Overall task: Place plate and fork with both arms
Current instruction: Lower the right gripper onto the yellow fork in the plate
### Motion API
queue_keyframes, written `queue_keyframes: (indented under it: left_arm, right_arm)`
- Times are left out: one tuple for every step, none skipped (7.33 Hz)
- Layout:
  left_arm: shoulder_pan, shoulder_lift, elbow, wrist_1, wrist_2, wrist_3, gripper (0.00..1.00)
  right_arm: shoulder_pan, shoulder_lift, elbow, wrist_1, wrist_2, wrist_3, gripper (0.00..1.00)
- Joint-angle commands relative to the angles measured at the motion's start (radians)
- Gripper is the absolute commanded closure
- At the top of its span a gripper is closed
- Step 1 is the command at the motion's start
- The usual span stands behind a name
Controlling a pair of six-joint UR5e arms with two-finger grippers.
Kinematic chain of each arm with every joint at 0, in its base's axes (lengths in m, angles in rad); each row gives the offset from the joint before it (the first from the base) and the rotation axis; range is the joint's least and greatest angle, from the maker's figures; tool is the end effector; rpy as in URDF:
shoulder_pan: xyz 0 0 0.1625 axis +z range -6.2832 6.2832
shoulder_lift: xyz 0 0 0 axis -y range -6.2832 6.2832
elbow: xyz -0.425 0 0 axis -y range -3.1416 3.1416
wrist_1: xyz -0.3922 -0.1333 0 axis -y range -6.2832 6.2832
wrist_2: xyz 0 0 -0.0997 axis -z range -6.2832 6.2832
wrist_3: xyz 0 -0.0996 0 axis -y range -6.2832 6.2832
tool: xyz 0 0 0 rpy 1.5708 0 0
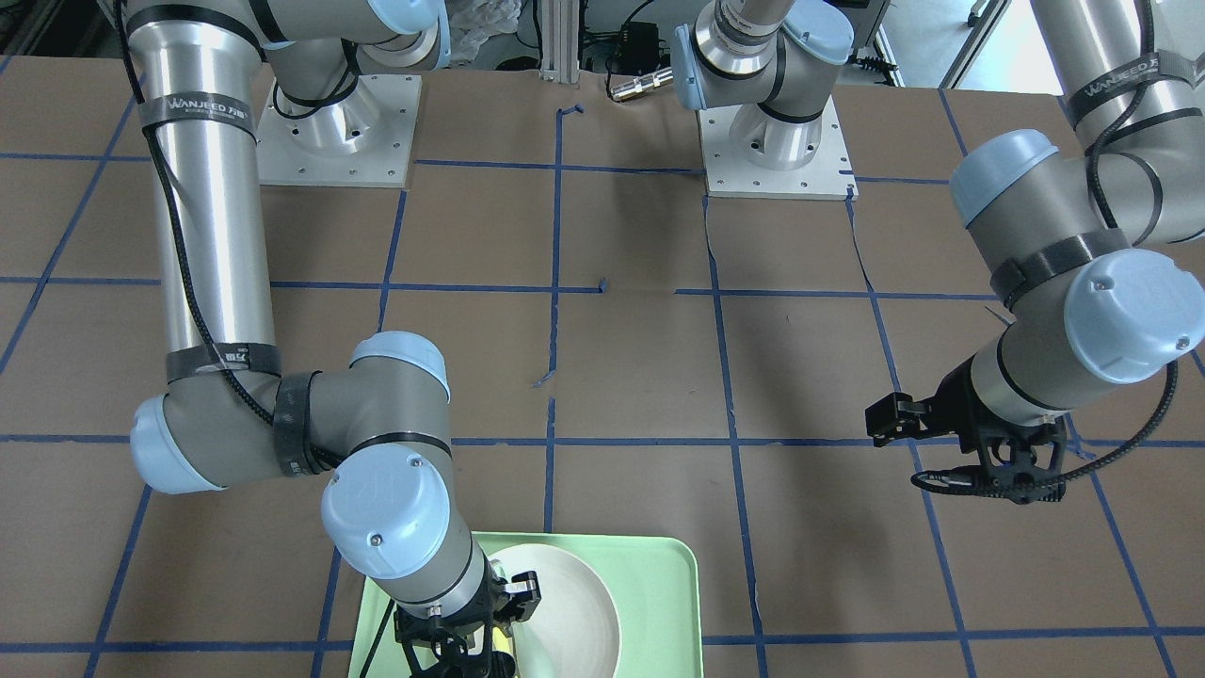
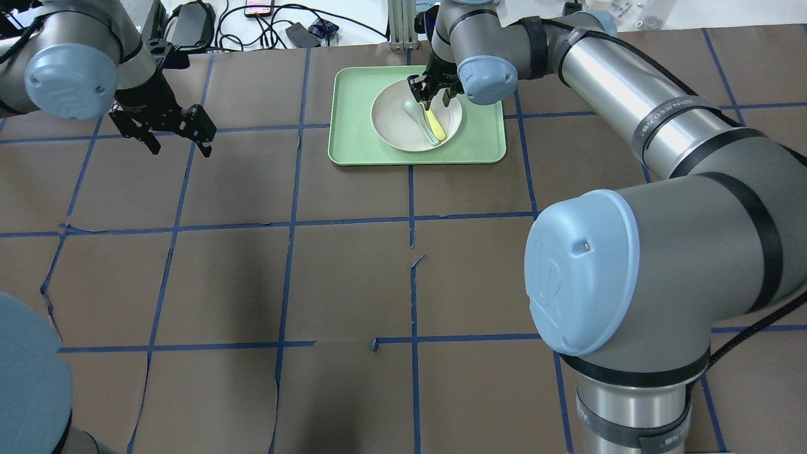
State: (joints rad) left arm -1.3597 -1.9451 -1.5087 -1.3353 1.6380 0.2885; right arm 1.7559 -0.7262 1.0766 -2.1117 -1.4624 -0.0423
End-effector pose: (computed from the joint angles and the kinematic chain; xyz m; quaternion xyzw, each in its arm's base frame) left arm 0.0062 -0.6332 0.3309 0.0399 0.9979 0.0454 0.0231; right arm 0.2894 -0.7626 0.2317 -0.1179 0.9870 -0.0909 0.0606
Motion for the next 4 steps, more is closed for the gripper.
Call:
queue_keyframes:
  left_arm:
    - [0.001,0.002,0.004,-0.001,-0.001,0.003,0.0]
    - [0.001,0.002,-0.002,-0.001,-0.001,0.003,0.0]
    - [0.001,0.002,-0.001,-0.001,0.0,0.003,0.0]
    - [0.002,0.002,-0.002,0.004,0.0,0.003,0.0]
  right_arm:
    - [0.001,0.033,-0.027,-0.004,0.0,-0.001,0.57]
    - [0.001,0.033,-0.023,-0.004,-0.003,-0.001,0.57]
    - [0.001,0.033,-0.017,-0.004,-0.001,-0.001,0.57]
    - [0.001,0.034,-0.001,-0.004,-0.003,-0.004,0.57]
